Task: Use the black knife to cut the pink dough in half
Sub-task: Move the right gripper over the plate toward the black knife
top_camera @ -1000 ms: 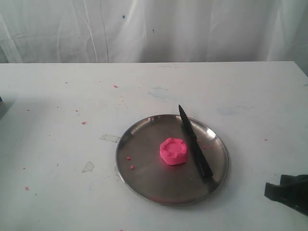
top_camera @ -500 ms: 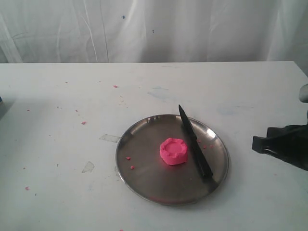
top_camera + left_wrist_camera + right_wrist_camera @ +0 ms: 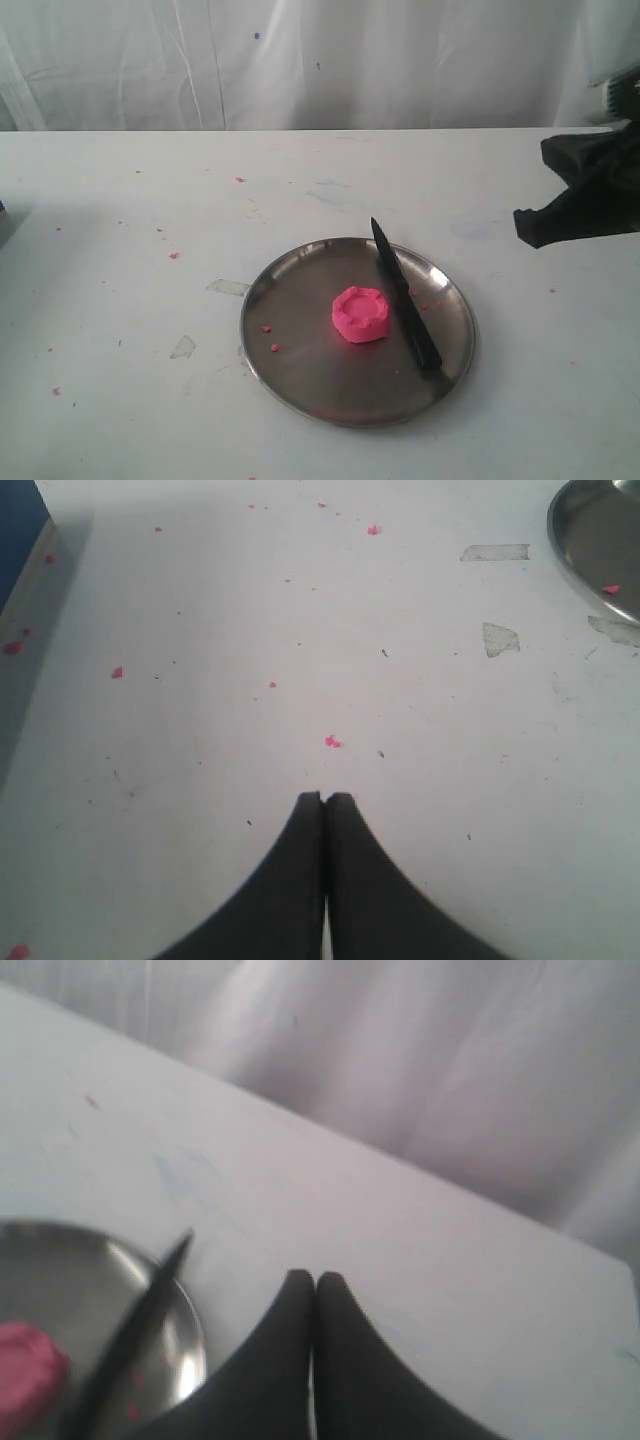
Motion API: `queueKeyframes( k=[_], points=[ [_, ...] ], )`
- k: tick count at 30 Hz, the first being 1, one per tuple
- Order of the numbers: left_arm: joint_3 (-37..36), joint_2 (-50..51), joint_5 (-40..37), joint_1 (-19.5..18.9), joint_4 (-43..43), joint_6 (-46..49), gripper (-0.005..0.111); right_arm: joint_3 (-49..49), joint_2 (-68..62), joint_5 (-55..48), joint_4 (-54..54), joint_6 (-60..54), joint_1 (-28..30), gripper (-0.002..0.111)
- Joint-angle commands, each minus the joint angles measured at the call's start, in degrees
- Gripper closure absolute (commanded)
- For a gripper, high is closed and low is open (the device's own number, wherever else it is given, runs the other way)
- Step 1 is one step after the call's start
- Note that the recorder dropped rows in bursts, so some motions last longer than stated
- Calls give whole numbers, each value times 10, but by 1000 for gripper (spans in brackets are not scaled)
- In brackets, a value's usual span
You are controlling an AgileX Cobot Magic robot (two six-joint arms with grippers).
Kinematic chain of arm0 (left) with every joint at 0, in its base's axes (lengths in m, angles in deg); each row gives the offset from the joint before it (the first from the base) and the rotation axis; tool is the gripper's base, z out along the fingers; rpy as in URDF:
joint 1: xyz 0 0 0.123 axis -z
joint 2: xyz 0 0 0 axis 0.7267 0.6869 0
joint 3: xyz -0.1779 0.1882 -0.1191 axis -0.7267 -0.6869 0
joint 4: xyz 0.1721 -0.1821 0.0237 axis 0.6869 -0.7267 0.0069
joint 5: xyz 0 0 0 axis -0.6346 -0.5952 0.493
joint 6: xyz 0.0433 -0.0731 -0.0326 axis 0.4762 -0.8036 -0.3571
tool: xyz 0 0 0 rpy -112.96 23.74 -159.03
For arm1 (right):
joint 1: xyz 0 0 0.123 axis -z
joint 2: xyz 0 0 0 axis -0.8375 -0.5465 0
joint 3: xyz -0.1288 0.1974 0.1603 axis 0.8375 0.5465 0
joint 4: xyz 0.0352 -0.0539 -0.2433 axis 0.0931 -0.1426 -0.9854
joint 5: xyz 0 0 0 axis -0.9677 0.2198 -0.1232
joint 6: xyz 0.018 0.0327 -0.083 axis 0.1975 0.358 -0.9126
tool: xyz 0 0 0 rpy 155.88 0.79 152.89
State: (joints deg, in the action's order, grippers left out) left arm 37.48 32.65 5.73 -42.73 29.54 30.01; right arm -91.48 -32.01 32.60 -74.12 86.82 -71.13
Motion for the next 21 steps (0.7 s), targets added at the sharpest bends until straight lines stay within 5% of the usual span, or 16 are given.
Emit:
queueKeyframes(
  k=[1, 13, 21],
  points=[
    [-4, -2, -4, 2, 0, 0, 107, -65, -54, -177, 0, -2, 0, 108],
    [-4, -2, -4, 2, 0, 0, 107, -210, -196, -451, 284, -214, -70, 108],
    [-4, -2, -4, 2, 0, 0, 107, -223, -276, -383, 334, -196, -104, 108]
  ],
)
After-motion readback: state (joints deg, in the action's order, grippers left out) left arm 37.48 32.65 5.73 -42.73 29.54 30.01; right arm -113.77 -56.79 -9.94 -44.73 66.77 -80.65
